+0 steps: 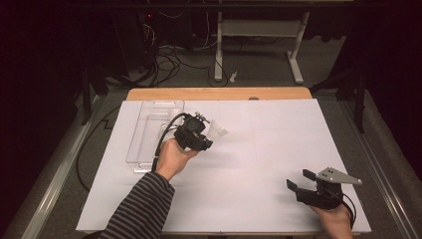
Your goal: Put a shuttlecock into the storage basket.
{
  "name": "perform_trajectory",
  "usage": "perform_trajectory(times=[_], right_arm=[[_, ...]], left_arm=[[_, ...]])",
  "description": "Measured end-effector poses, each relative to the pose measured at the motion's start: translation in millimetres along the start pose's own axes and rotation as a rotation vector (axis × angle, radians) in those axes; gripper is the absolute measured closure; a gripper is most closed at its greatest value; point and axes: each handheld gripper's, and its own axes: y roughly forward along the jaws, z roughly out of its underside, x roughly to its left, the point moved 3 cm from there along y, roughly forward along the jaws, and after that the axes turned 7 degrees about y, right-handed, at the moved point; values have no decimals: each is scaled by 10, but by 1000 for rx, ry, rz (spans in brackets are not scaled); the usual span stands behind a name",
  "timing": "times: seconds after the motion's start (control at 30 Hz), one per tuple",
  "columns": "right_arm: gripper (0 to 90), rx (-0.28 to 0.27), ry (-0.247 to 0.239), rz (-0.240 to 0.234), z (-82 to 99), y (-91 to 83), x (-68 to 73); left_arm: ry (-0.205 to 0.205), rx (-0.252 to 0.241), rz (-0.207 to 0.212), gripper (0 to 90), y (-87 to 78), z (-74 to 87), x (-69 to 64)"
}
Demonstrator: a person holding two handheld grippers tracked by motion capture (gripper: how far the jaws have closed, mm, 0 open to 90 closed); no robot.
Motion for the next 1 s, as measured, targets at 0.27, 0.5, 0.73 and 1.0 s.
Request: perform_trajectory(times=[0.27, 0.5, 0.73, 1.0], right_arm=[[275, -1, -1, 1, -1, -1, -3], [275, -2, -1, 0, -1, 0, -2], [275, 0, 1, 0, 0, 0, 0], [275, 1, 1, 1, 0, 1, -2]], left_arm=[[-4, -10, -4, 649, -76, -12, 21], [-11, -14, -13, 649, -140, -8, 75], [-22, -26, -18, 648, -208, 4, 125], [-30, -34, -24, 649, -282, 9, 180]])
